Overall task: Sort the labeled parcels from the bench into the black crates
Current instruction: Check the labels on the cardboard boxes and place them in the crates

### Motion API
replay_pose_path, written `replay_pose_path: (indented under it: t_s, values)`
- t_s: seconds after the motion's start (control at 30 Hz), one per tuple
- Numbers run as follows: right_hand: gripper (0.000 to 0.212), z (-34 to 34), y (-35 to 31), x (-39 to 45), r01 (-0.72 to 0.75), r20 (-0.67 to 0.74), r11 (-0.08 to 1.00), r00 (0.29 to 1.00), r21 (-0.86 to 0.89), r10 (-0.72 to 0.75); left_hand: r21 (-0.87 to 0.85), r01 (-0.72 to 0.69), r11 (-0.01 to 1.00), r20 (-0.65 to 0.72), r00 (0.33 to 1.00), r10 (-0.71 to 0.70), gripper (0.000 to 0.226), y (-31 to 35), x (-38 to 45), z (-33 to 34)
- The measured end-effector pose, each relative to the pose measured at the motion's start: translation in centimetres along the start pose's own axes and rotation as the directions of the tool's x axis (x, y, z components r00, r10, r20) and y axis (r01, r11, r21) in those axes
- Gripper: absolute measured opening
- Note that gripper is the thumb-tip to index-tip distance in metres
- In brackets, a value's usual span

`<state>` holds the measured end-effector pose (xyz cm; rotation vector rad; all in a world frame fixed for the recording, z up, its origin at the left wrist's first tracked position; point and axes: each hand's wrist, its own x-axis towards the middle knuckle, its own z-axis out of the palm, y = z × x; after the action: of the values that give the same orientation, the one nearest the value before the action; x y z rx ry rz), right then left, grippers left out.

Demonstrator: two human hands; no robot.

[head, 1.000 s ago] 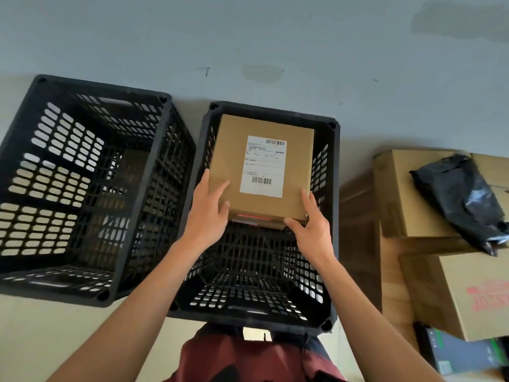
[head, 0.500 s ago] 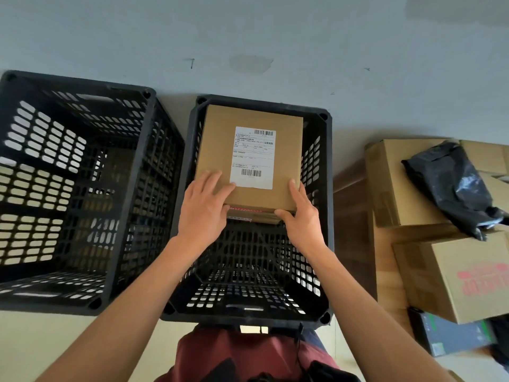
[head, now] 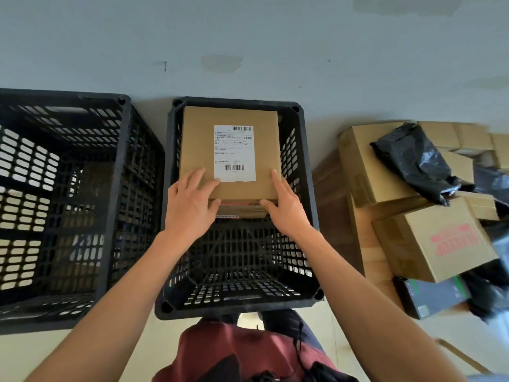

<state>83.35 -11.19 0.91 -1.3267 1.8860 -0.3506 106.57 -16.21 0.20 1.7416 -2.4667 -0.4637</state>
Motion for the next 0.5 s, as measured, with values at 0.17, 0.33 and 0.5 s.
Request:
replay_pose_path:
  t_s: [0.17,0.33,0.5]
  values:
    - [0.058,-0.9,-0.1,-2.3,0.011,-0.102,0.988,0.995,0.157,0.005,0.046,-0.009,0.999,0.001,1.000,0.009,0.049,0.8,-0.6,-0.3]
    - [0.040,-4.1,1.8,-6.2,0.011,-0.239,0.949,0.969,0.316,0.068,-0.064,-0.074,0.995,-0.005,0.997,0.073,0.044,5.7,-1.5,-0.9]
    - [0.035,-7.8,6.9,-11.3,0.014,-0.376,0.936,0.918,0.353,0.128,-0.212,-0.197,0.957,-0.023,0.980,0.197,0.040,13.3,-1.9,-1.0]
